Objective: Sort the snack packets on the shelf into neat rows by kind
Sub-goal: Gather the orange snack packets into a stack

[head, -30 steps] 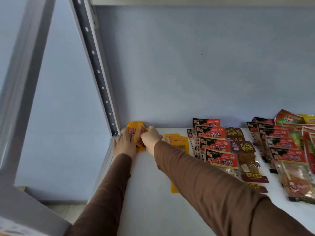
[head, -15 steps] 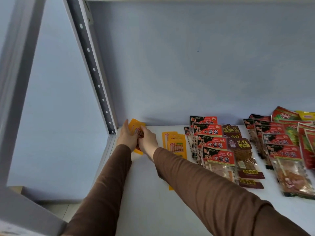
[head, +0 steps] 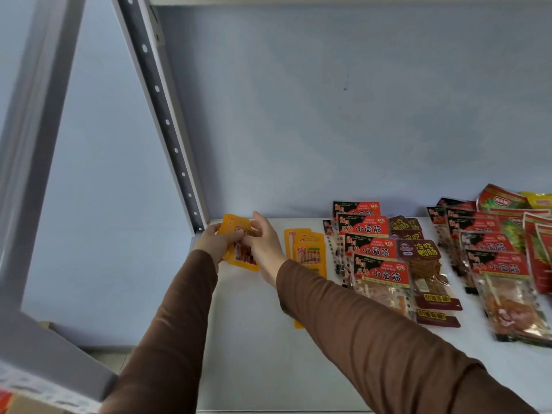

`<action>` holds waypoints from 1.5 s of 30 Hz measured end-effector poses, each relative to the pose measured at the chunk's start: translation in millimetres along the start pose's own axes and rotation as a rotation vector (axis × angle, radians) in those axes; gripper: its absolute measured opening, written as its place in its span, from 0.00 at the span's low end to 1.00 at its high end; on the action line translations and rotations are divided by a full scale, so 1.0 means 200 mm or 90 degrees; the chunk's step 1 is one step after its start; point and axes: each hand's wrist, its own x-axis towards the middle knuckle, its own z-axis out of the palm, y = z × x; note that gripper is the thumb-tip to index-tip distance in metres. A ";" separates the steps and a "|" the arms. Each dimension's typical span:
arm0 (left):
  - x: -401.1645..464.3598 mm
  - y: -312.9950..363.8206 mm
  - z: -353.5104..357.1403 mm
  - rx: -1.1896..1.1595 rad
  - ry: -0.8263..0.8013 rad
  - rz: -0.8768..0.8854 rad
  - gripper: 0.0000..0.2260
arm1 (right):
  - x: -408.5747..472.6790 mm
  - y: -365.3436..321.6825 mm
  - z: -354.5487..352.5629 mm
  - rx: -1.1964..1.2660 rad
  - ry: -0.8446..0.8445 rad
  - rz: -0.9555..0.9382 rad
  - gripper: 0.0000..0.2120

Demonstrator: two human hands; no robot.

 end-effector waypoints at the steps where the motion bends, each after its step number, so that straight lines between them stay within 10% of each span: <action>1: -0.03 -0.01 -0.01 0.003 0.007 0.021 0.28 | -0.02 0.01 0.00 -0.006 0.000 -0.010 0.33; 10: -0.23 -0.16 -0.09 -0.071 -0.026 0.154 0.31 | -0.17 0.03 -0.01 0.046 0.010 0.008 0.28; 18: -0.35 -0.17 -0.05 0.370 0.066 0.207 0.32 | -0.26 0.08 0.06 -0.011 0.049 -0.041 0.27; 27: -0.33 -0.19 -0.06 0.194 0.209 0.194 0.17 | -0.28 0.06 0.06 -0.023 0.098 -0.053 0.21; 45: -0.31 -0.13 0.01 0.060 0.013 0.085 0.27 | -0.37 0.03 0.14 0.105 0.111 0.073 0.22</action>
